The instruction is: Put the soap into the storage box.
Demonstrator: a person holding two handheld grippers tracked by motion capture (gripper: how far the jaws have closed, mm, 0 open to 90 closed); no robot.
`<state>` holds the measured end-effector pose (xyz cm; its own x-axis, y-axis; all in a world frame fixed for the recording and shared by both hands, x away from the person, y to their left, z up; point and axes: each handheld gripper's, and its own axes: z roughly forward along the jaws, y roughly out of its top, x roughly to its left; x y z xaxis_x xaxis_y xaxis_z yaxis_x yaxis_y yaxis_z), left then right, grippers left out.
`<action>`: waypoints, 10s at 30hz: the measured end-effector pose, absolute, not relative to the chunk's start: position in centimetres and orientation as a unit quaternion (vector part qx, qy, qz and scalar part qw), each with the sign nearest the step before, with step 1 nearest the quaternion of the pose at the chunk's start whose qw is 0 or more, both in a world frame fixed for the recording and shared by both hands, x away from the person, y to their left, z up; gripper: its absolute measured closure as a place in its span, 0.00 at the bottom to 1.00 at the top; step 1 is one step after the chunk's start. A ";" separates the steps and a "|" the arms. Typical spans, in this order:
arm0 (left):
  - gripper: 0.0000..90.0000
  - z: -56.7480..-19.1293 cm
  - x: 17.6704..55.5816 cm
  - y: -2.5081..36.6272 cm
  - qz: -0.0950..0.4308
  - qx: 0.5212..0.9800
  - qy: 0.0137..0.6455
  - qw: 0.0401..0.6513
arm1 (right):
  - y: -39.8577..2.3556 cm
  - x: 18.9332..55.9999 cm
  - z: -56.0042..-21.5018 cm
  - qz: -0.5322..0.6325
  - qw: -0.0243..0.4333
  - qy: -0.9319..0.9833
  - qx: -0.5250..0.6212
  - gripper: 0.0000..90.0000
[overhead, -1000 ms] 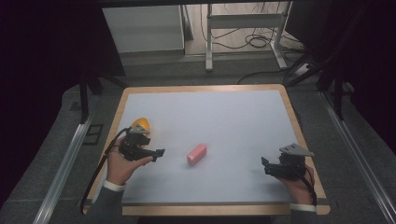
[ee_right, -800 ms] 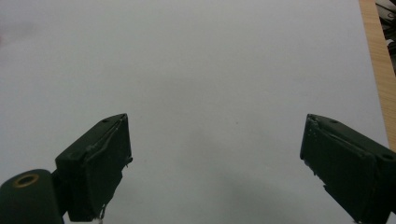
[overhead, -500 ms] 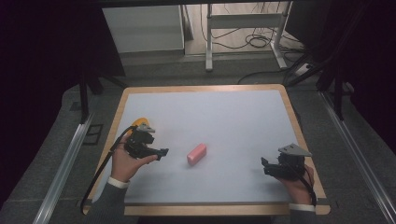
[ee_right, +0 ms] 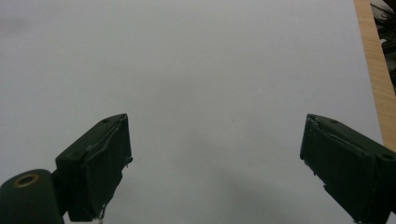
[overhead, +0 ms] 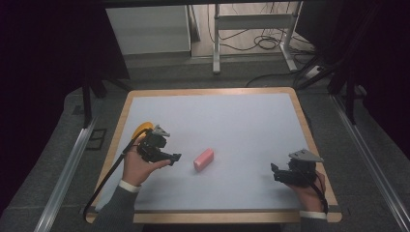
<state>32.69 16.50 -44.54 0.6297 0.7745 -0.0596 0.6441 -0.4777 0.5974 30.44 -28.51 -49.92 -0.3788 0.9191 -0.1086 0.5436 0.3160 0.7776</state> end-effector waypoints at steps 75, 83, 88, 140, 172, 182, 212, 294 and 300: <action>0.32 -48.8 36.6 6.9 0.058 0.889 0.376 0.254 | -28.6 30.6 -50.4 0.309 0.291 0.757 0.496 0.10; 0.43 -49.6 36.9 6.5 0.052 0.889 0.380 0.249 | -28.5 30.7 -50.5 0.307 0.290 0.758 0.497 0.10; 0.59 -49.7 36.8 6.3 0.037 0.889 0.379 0.255 | -28.5 30.7 -50.5 0.307 0.291 0.758 0.497 0.10; 0.67 -45.8 35.5 11.1 0.081 0.866 0.396 0.295 | -28.7 30.6 -50.3 0.307 0.295 0.756 0.497 0.10; 0.67 -44.2 35.7 14.8 0.107 0.846 0.420 0.310 | -28.7 30.5 -50.2 0.311 0.293 0.753 0.500 0.10; 0.67 -43.9 35.9 16.3 0.114 0.837 0.435 0.311 | -28.7 30.5 -50.2 0.314 0.290 0.754 0.498 0.10; 0.67 -44.2 36.7 19.2 0.117 0.820 0.469 0.308 | -28.8 30.5 -50.1 0.316 0.289 0.753 0.500 0.10; 0.67 -46.9 39.3 26.3 0.136 0.768 0.567 0.265 | -28.8 30.5 -50.2 0.311 0.291 0.753 0.501 0.10; 0.67 -47.7 39.5 26.3 0.131 0.769 0.571 0.258 | -28.7 30.5 -50.3 0.310 0.292 0.755 0.499 0.10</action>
<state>39.48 26.29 -47.73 0.3146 0.9446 -0.0934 0.8097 -0.2157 0.5458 30.55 -28.73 -50.28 -0.3315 0.9344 -0.1306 0.5723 0.3092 0.7595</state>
